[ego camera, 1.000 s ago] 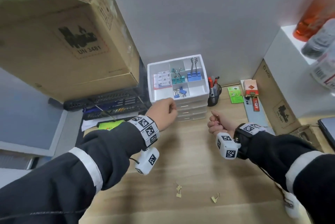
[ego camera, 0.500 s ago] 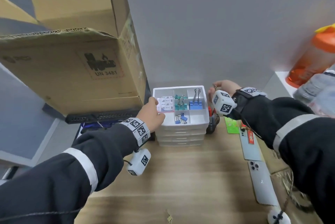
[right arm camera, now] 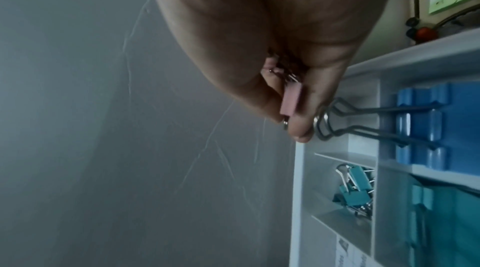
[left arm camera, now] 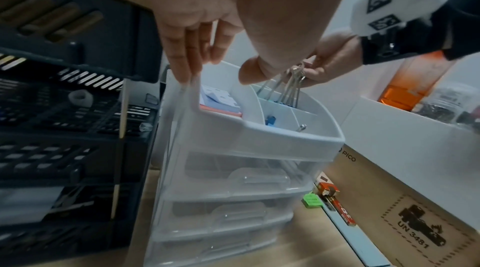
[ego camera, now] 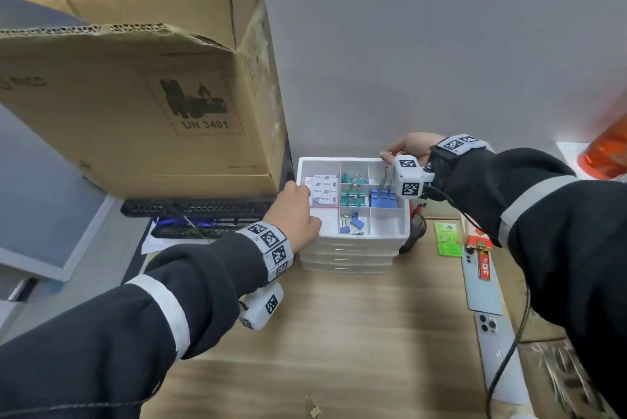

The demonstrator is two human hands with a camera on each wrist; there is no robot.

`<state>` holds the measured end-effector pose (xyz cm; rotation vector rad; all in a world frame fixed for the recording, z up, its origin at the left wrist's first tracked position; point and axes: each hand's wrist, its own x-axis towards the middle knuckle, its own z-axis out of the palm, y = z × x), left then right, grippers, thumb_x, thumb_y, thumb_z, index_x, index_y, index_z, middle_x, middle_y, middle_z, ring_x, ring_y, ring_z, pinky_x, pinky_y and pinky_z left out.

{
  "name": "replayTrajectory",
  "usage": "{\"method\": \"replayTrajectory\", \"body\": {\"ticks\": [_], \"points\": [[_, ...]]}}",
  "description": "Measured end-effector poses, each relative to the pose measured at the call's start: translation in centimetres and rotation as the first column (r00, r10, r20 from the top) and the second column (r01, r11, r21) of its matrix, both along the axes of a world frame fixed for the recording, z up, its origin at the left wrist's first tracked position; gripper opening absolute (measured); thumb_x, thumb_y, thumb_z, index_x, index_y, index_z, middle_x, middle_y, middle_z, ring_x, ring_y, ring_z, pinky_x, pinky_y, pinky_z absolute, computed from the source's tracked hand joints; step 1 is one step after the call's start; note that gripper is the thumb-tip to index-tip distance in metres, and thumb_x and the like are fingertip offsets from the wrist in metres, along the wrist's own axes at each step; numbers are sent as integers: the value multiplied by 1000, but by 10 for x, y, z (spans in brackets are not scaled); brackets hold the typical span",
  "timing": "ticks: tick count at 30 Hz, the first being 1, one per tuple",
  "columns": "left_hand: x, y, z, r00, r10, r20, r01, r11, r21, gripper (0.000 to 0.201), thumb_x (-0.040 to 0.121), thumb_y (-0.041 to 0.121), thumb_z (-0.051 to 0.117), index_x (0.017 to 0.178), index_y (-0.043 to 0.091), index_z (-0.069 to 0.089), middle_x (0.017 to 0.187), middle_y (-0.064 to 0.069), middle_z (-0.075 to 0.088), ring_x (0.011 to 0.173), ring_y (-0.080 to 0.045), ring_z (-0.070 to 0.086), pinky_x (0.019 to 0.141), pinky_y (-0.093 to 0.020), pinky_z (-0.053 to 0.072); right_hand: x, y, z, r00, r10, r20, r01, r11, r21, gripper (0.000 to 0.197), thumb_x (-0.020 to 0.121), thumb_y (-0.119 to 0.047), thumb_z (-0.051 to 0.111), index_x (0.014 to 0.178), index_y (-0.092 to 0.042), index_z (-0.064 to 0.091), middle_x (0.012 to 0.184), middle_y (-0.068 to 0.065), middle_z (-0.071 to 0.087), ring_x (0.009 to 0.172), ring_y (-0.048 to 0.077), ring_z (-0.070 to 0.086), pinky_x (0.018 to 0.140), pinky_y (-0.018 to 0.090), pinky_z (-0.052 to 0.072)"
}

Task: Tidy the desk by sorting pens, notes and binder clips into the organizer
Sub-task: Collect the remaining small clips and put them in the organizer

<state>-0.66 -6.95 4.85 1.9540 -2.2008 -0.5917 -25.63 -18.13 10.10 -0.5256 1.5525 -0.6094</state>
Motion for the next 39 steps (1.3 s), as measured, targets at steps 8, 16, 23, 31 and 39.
{"method": "replayTrajectory", "body": {"ticks": [8,16,23,31,39], "points": [[-7,-7,-1,997,57,46,-57,998,-3,35,90,27,53,120,8,53,113,-6,37,107,-24,45,95,-35,49,22,0,-2,824,377,-423,-385,920,70,10,93,-5,54,89,0,63,79,13,60,76,27,56,80,38,49],[-3,-7,1,998,49,33,-50,999,11,34,90,27,53,117,7,55,113,-7,38,105,-25,46,96,-35,47,40,1,6,510,583,-632,-608,765,215,22,94,-9,56,73,-3,60,83,14,61,71,28,55,64,31,44],[-1,-2,-2,999,39,25,-40,999,9,32,89,27,55,115,7,54,113,-7,36,105,-25,45,94,-33,46,45,-1,9,581,529,-619,-559,812,169,15,96,-4,52,83,0,57,85,14,56,71,25,54,74,33,47],[0,0,0,999,28,39,-29,999,33,35,88,28,57,116,8,52,116,-8,36,105,-24,46,94,-35,48,48,6,20,466,561,-684,-636,750,183,12,94,-1,51,82,-1,54,80,11,52,77,27,54,63,29,44],[4,13,6,991,-54,126,49,998,42,38,89,20,57,125,9,50,123,-11,39,108,-25,47,90,-36,50,11,6,1,629,268,-730,-419,908,-28,11,82,-14,57,76,-8,64,91,13,72,72,24,67,77,36,58]]}}
